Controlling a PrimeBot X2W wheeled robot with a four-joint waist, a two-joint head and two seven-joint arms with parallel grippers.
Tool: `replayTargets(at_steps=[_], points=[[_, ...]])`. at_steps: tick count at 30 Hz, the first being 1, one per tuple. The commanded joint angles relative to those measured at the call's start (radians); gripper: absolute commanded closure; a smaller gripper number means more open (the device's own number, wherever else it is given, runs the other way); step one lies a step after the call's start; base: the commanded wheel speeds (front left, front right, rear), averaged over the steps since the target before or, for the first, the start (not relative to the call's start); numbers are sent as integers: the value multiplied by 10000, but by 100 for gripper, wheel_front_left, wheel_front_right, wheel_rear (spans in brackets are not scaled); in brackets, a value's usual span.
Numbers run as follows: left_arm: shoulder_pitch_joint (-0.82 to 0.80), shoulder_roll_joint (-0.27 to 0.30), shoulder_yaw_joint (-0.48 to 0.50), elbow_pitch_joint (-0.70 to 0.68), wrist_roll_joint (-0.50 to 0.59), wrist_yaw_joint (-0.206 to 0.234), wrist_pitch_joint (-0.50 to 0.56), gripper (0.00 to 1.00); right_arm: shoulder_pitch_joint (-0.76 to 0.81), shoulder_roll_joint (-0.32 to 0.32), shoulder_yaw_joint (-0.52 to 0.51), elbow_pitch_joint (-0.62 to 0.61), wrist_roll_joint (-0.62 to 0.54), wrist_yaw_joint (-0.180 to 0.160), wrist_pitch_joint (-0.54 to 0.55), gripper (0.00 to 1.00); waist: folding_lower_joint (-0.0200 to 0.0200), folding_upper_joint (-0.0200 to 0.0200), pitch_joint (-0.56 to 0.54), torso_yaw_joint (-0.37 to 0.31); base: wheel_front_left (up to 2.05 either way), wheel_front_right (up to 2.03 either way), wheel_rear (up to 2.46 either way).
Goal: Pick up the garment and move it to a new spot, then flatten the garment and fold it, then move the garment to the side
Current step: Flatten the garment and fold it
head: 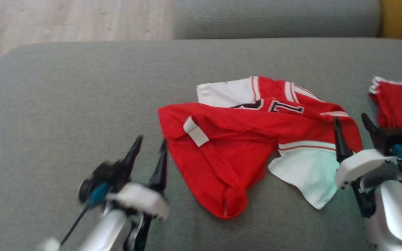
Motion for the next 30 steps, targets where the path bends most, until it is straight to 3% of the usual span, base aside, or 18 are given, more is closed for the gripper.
replayTargets(at_steps=[1,13,19,28,29,30], points=[[-960,-95,144,206,122,-115,136,0,-105,116,399,-822,45,-7,2,0,1,0,303,-407,0,0,0],[-2870,-628,-65,2643,104,-799,226,0,409,576,984,-2969,191,-7,430,0,1,0,1266,-1516,0,0,0],[-3361,-650,215,3458,28,-549,-22,0,512,649,902,-3302,115,-7,488,0,1,0,1471,-1739,0,0,0],[-3359,-539,354,3784,-154,-553,-198,0,572,692,738,-3340,131,-7,439,0,1,0,1543,-1707,0,0,0],[-3342,-539,352,3786,-169,-553,-207,27,574,695,738,-3340,135,-7,435,0,1,0,1542,-1702,0,0,0],[-3333,-537,346,3782,-178,-556,-217,68,573,698,740,-3342,139,-7,430,0,1,0,1541,-1696,0,0,0]])
